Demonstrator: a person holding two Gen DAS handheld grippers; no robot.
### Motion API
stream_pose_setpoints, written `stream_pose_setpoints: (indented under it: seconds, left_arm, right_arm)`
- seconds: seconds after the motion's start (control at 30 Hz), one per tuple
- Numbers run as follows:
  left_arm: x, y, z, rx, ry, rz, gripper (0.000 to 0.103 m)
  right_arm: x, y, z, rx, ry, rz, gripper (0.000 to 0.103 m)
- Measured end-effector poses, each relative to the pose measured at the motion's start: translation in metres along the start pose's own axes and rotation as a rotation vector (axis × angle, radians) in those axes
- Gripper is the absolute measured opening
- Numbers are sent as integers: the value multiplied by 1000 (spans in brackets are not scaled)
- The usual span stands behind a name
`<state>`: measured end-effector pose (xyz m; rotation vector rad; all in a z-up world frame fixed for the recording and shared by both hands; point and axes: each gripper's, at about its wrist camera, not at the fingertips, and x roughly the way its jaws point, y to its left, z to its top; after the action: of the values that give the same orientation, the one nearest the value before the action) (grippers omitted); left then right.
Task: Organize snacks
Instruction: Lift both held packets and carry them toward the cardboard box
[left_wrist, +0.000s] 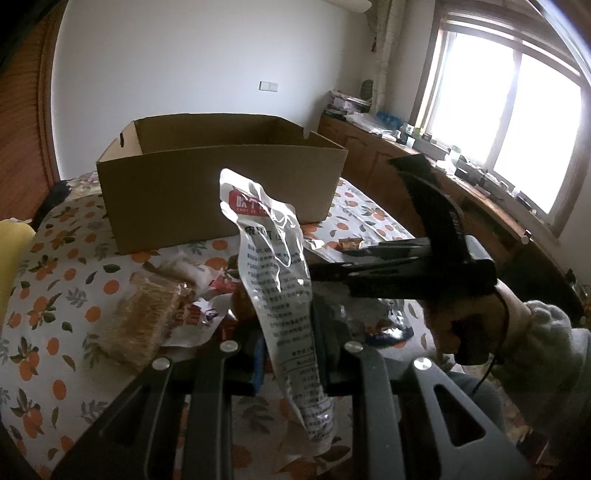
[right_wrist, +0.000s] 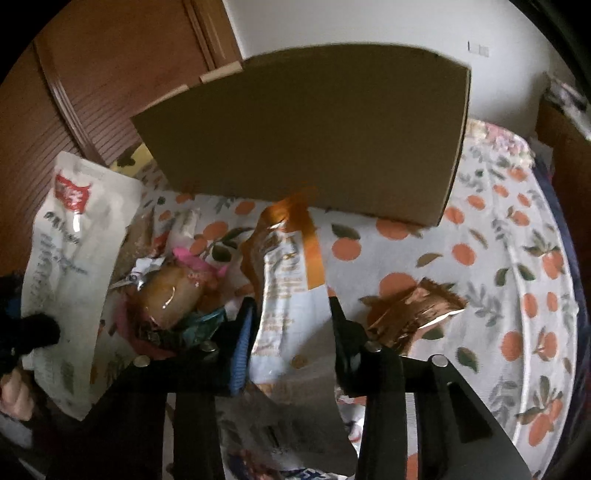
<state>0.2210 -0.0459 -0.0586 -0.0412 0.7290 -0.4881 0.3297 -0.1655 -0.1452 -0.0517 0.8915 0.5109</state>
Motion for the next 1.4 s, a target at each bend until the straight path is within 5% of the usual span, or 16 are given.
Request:
stream_pose_setpoints:
  seconds: [0.47, 0.53, 0.7, 1.2, 1.4]
  left_arm:
    - [-4, 1, 6, -1, -16, -7, 19]
    - [-7, 2, 9, 0, -22, -6, 19]
    - [-12, 6, 16, 4, -37, 1, 19]
    - [-25, 18, 34, 8, -84, 9, 19]
    - [-27, 27, 50, 26, -103, 27, 19]
  right_arm:
    - [-29, 9, 8, -40, -57, -6, 24]
    - [-37, 14, 12, -50, -63, -7, 5]
    - [-27, 21, 12, -101, -11, -24, 1]
    - [-74, 41, 38, -163, -107, -36, 0]
    - [-66, 46, 43, -231, -90, -107, 1]
